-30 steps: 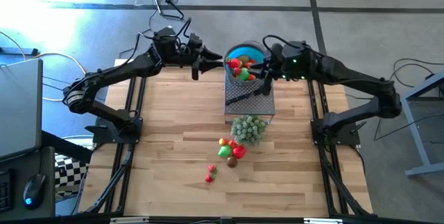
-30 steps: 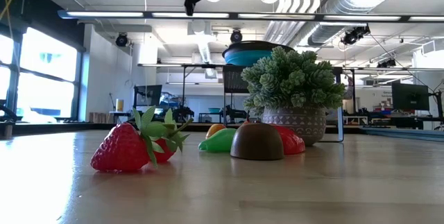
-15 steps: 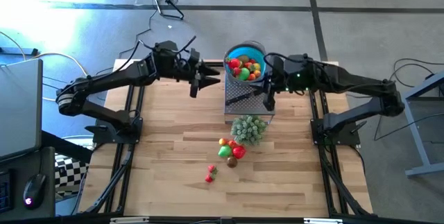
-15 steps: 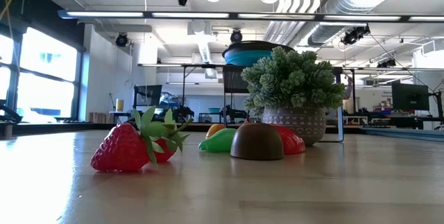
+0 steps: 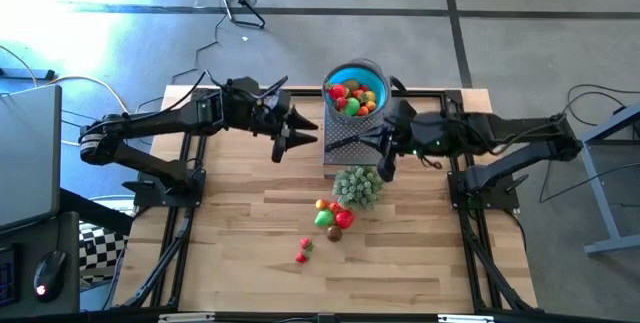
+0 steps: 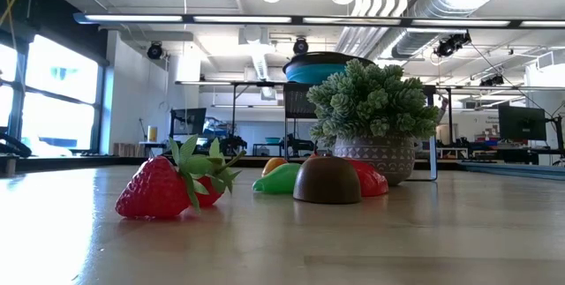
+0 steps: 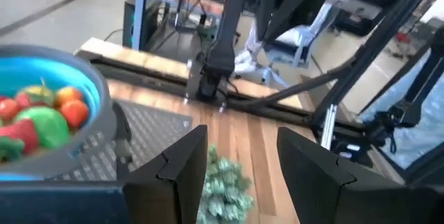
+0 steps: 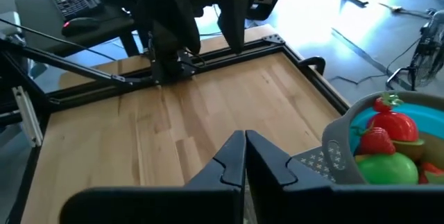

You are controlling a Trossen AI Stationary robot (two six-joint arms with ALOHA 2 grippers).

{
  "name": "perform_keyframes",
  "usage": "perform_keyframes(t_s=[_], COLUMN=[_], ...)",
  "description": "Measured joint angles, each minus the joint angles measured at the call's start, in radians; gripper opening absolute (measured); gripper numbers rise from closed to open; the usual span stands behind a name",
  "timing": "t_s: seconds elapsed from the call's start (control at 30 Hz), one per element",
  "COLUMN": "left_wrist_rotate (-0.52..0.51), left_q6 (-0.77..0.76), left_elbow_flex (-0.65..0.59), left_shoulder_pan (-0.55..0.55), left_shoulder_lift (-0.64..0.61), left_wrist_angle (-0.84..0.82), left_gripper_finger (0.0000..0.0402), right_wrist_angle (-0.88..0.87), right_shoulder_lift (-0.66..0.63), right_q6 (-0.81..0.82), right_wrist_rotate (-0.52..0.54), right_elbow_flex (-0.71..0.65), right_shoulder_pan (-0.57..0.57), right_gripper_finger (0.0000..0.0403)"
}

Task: Pick & Place Fruit
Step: Put the red strawberry into the blue strainer bowl

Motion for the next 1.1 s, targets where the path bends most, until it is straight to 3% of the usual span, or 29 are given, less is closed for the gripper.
perform_keyframes(t_s=[0.2,0.43,0.63,0.87,1.1], left_wrist_rotate=[-0.105,-0.304,-0.521,-0.585,-0.733], left_q6=[-0.017,-0.106,-0.318,-0.535,-0.688], left_elbow_flex=[0.000,0.000,0.000,0.000,0.000], left_shoulder_pan=[-0.104,-0.290,-0.457,-0.631,-0.760], left_shoulder_lift=[0.000,0.001,0.009,0.077,0.171], left_wrist_angle=[-0.105,-0.192,-0.287,-0.302,-0.285], left_gripper_finger=[0.0170,0.0170,0.0170,0.0170,0.0170], right_wrist_angle=[-0.001,-0.026,-0.079,-0.129,-0.132], right_shoulder_lift=[0.000,0.000,0.001,0.001,0.001], right_q6=[0.003,0.000,0.001,0.022,0.019], right_wrist_rotate=[0.069,0.083,0.073,0.032,0.030], right_elbow_flex=[0.000,0.000,0.000,0.000,0.000], right_shoulder_pan=[0.090,0.139,0.146,0.146,0.146], right_gripper_finger=[0.0003,0.0003,0.0003,0.0003,0.0003])
